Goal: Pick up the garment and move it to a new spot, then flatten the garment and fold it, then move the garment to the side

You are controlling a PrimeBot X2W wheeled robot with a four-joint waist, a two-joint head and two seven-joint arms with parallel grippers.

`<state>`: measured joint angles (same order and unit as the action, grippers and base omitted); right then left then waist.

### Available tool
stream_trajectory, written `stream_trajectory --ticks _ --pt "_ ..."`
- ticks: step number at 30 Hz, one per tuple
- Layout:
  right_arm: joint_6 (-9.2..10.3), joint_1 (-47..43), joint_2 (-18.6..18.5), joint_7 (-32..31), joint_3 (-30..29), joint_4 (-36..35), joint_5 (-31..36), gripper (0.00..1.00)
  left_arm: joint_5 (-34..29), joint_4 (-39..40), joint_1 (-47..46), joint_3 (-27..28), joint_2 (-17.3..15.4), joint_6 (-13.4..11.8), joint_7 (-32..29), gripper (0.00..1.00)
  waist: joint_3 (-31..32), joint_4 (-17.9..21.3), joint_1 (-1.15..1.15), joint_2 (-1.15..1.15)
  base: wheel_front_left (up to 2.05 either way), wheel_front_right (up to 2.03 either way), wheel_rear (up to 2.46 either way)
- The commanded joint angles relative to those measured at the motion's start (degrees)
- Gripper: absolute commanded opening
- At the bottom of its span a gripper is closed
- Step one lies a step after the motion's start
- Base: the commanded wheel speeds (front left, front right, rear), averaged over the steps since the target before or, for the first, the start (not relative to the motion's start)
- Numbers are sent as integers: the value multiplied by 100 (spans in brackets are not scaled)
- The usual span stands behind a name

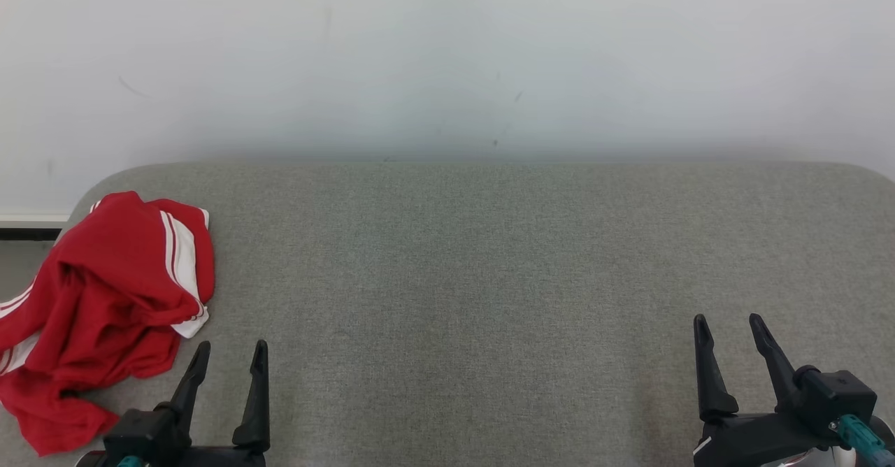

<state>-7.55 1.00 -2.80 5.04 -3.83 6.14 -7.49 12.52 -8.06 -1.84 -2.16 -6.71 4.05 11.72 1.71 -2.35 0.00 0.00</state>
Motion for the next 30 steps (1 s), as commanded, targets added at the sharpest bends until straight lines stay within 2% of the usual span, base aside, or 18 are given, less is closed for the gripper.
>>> stream_trajectory --ticks 1,30 --pt "12 -50 -15 2 -18 -1 -56 100 14 33 44 16 -43 3 -39 100 -3 5 0 0 0 0 0" --pt "12 -69 -15 -9 -20 75 -204 100 74 103 71 -15 -201 -226 -153 100 -25 -52 0 0 0 0 0"
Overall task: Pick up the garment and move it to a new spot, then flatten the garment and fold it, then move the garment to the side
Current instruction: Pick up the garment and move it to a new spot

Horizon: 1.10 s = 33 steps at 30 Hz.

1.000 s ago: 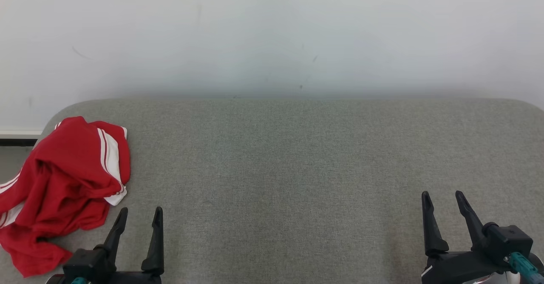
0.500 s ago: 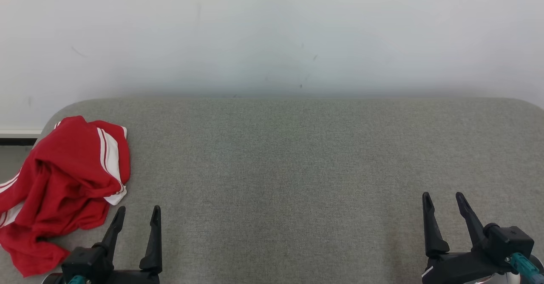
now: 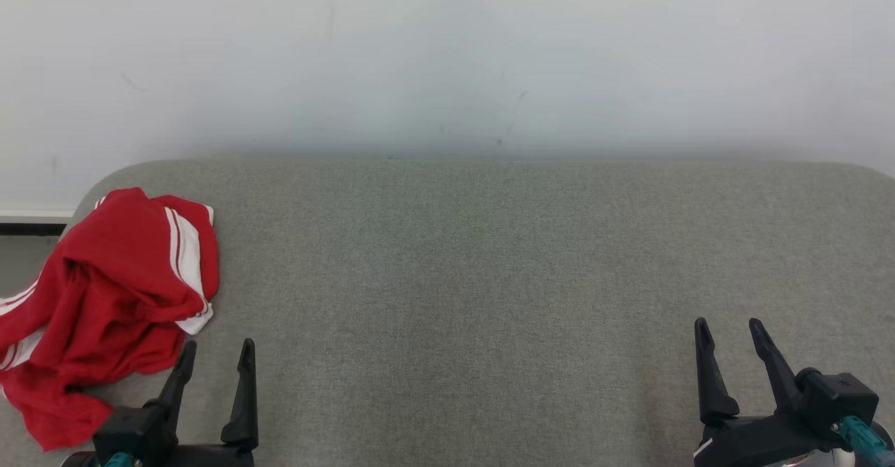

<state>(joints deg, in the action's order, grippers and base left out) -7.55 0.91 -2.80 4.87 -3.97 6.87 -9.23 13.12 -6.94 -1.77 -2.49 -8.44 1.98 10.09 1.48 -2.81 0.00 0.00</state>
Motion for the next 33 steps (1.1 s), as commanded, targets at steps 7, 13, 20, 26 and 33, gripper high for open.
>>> stream_trajectory --ticks 7,13,20,26,33 --pt "12 -100 -14 9 40 28 -79 100 12 -12 29 73 -87 -134 -26 100 3 -216 0 0 0 0 0" --pt "12 -110 -14 0 94 17 -128 100 16 -43 59 102 -137 -200 -33 100 42 -555 0 0 0 0 0" --pt "12 -149 -14 -16 165 32 -193 100 13 18 54 96 -158 -303 -143 100 65 -1089 0 0 0 0 0" --pt "12 -136 -13 -9 262 50 -234 100 39 36 151 128 -199 -379 -146 100 55 -1509 0 0 0 0 0" --pt "12 -72 -14 -5 370 50 -252 100 70 36 182 161 -213 -438 -95 100 -9 -1822 0 0 0 0 0"
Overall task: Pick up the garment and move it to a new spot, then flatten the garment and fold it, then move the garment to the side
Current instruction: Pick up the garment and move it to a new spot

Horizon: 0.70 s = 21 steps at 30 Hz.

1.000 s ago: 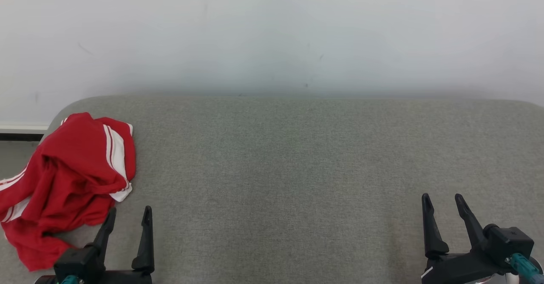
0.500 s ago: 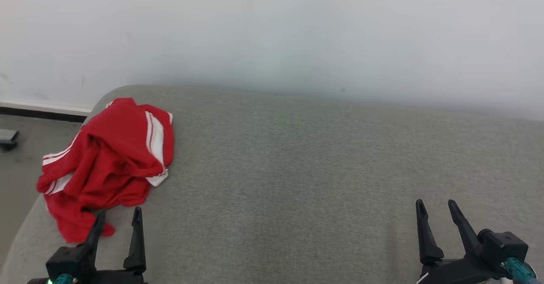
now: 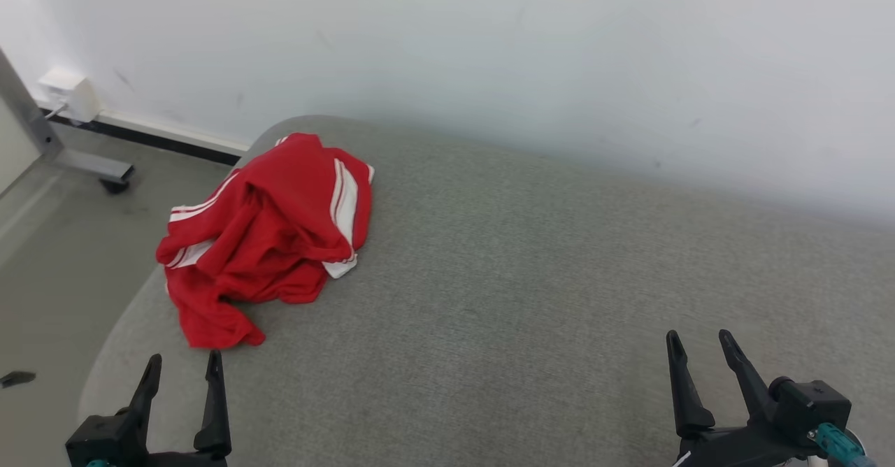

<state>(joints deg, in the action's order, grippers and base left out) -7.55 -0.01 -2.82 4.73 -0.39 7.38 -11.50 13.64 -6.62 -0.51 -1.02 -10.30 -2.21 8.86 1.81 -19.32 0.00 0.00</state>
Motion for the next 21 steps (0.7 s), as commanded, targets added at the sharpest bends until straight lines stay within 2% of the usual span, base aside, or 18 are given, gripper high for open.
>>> stream_trajectory --ticks 1,10,21 --pt "12 18 -12 13 1 1 -31 100 28 0 43 -3 -23 -11 33 100 -60 -229 0 0 0 0 0" --pt "12 68 -11 71 57 71 -72 100 61 -14 -9 48 -70 -84 72 100 -84 -514 0 0 0 0 0" --pt "12 92 -12 117 106 167 -88 100 137 -24 53 63 -116 -148 91 100 -91 -551 0 0 0 0 0"
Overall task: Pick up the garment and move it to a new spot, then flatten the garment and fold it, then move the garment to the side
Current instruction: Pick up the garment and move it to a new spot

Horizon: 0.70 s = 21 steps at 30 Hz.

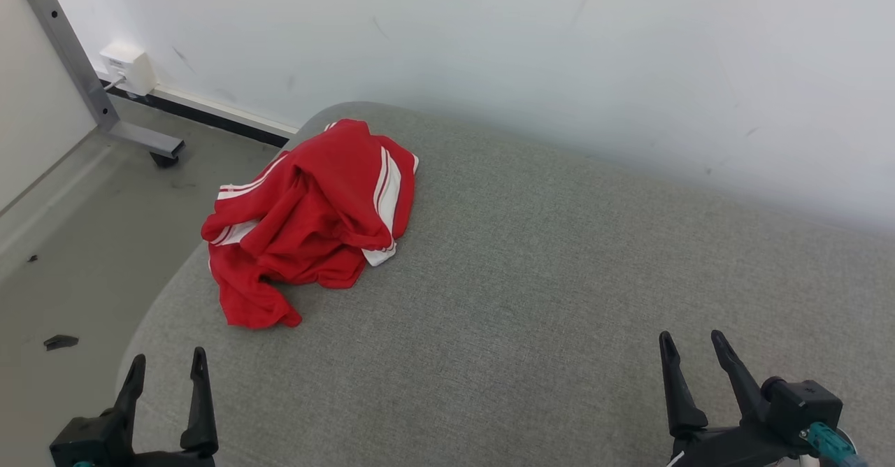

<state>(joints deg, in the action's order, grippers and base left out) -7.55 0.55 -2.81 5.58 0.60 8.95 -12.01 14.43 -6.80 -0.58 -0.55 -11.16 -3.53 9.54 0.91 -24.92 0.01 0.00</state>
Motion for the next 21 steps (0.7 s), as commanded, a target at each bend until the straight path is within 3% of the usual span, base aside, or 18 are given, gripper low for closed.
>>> stream_trajectory --ticks 1,9,21 --pt "12 40 -13 31 17 13 -38 100 64 -13 57 23 -36 -23 20 100 -9 25 -1 0 0 0 0" --pt "12 184 -13 -44 8 -107 136 100 212 50 -412 147 -189 66 24 100 -246 362 -1 0 0 0 0" --pt "12 491 -13 -223 -484 -572 573 100 557 -181 -2458 589 -863 289 -146 100 -1302 1303 -1 0 0 0 0"
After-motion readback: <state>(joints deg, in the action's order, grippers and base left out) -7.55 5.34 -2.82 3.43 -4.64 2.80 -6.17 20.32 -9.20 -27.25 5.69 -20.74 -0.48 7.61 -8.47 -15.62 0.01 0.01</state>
